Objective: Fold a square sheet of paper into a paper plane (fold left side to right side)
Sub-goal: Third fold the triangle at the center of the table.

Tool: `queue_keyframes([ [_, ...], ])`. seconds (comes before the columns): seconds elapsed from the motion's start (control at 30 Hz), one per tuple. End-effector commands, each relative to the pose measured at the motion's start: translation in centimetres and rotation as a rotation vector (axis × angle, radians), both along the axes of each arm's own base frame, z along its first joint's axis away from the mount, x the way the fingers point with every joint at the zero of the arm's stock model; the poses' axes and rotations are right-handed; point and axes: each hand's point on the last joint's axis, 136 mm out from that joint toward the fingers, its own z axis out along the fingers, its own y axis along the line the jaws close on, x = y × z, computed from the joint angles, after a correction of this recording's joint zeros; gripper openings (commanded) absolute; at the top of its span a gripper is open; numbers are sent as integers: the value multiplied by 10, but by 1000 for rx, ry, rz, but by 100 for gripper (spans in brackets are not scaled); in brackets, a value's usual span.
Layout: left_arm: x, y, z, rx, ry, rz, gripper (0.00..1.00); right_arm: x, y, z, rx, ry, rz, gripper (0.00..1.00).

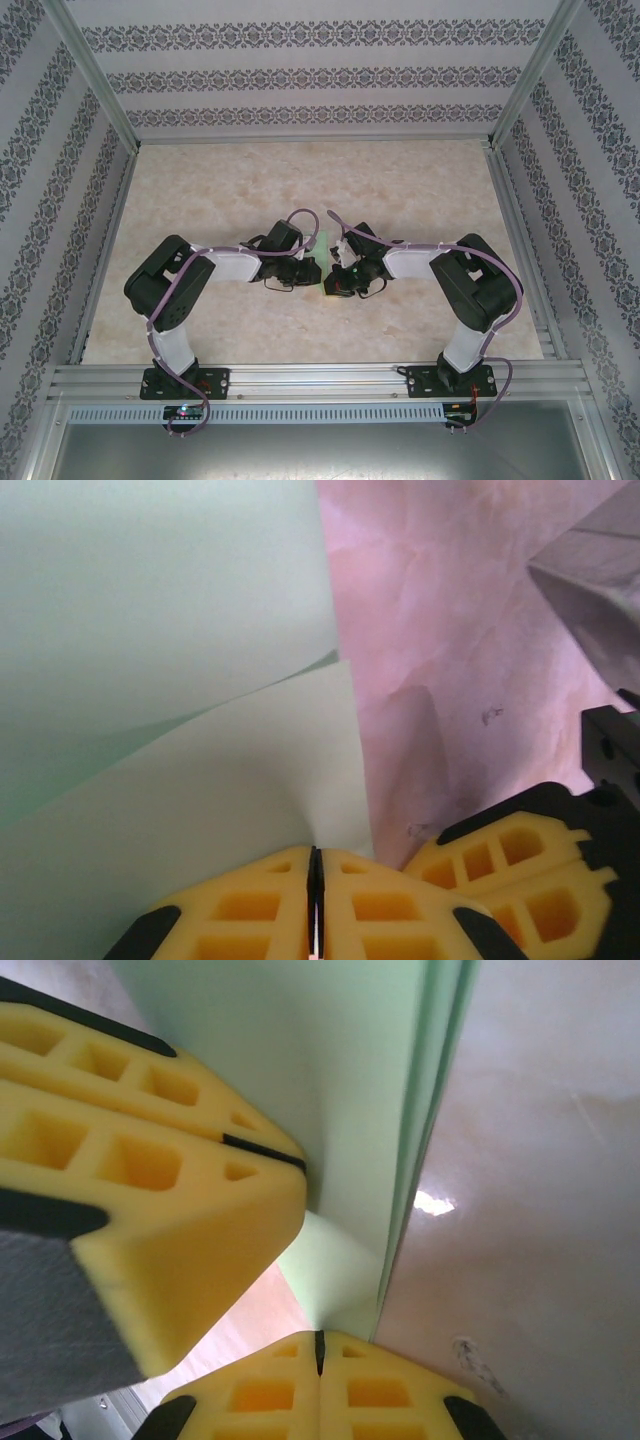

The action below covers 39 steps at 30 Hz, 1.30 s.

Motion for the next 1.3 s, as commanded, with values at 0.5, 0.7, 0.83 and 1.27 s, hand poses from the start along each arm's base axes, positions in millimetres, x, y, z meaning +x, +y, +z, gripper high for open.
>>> queue_keyframes([
  [0.5,27,52,-13,184,-106,56,11,-25,-41,-39,-237,83,9,0],
  [0.7,43,76,-11,201,-119,100,12,-27,-41,-40,-233,89,12,0],
  [0.83,53,94,-12,214,-124,132,12,-28,-41,-40,-232,90,13,0],
  [1.27,60,103,62,86,-214,171,15,-17,-31,-32,-188,57,3,0],
])
